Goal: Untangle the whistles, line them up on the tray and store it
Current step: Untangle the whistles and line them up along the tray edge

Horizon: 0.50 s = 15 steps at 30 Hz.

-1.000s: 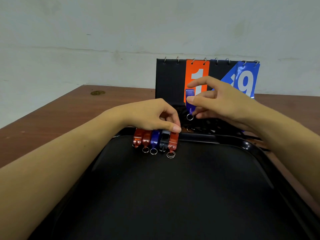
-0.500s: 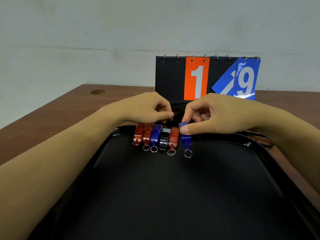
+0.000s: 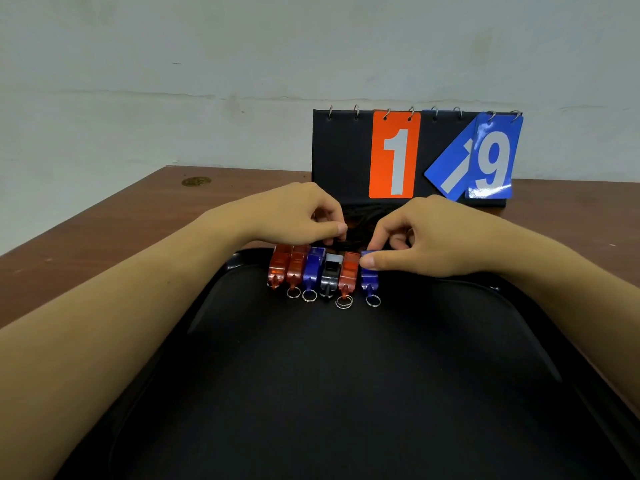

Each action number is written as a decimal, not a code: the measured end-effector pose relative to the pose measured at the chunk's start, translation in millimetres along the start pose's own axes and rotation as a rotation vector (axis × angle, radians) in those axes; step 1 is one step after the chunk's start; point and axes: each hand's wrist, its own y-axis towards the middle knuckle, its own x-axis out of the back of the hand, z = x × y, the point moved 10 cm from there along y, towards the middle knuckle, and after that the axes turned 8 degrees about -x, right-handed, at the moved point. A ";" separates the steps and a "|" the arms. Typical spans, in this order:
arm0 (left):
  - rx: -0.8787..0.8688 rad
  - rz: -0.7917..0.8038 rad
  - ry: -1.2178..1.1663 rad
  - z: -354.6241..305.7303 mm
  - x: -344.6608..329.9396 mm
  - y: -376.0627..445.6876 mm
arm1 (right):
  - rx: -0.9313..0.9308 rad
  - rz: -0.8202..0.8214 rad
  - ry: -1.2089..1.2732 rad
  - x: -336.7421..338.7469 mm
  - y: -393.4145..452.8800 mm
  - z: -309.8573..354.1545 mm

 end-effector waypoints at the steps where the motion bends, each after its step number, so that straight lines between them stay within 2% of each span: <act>1: -0.001 0.003 0.000 0.1 -0.4 -0.3 | 0.003 0.001 -0.014 -0.3 0.0 0.6; 10: 0.013 0.025 0.011 -0.7 -2.4 -2.0 | 0.020 0.006 -0.065 -4.6 0.3 3.1; 12: 0.015 0.024 0.012 -1.7 -1.8 -2.2 | 0.011 -0.040 -0.059 4.7 0.8 -2.1; 15: 0.008 0.036 -0.002 -5.4 -2.3 -2.6 | -0.034 -0.205 -0.073 37.1 1.7 -23.6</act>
